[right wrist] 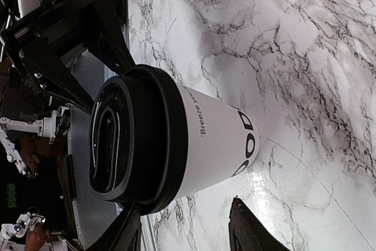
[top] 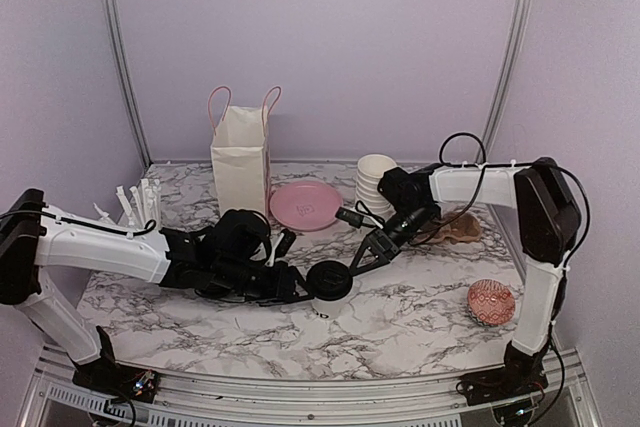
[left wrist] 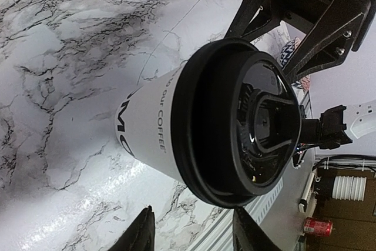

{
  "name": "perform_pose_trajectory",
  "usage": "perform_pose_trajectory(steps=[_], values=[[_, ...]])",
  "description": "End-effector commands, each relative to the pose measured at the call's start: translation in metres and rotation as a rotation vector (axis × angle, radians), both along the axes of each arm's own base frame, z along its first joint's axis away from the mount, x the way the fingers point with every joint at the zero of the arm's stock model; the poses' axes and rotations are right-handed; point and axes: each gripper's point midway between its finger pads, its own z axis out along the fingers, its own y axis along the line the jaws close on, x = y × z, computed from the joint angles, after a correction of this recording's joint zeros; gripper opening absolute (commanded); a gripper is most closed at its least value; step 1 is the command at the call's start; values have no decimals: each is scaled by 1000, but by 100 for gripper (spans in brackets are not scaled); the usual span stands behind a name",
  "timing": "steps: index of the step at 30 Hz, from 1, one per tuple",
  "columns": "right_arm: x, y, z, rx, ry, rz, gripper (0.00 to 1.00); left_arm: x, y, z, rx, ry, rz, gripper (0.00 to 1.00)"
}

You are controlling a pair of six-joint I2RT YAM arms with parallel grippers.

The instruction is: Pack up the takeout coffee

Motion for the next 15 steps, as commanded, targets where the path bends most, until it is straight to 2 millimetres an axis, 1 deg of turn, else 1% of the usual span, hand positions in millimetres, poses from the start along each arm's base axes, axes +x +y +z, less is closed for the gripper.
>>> perform_pose_trajectory(steps=[1,4,8,11,15], values=[[4,5,0,10,-12,17,49,4,-9,12,-63,2,-21,45],[5,6,-1,9,-12,17,49,6,-7,14,-86,16,-9,45],[5,6,-3,4,-12,20,49,14,1,2,-74,49,36,45],[4,7,-3,2,-14,22,49,15,5,-13,-42,68,48,43],[4,6,-7,-6,-12,20,49,11,18,-43,55,97,57,41]])
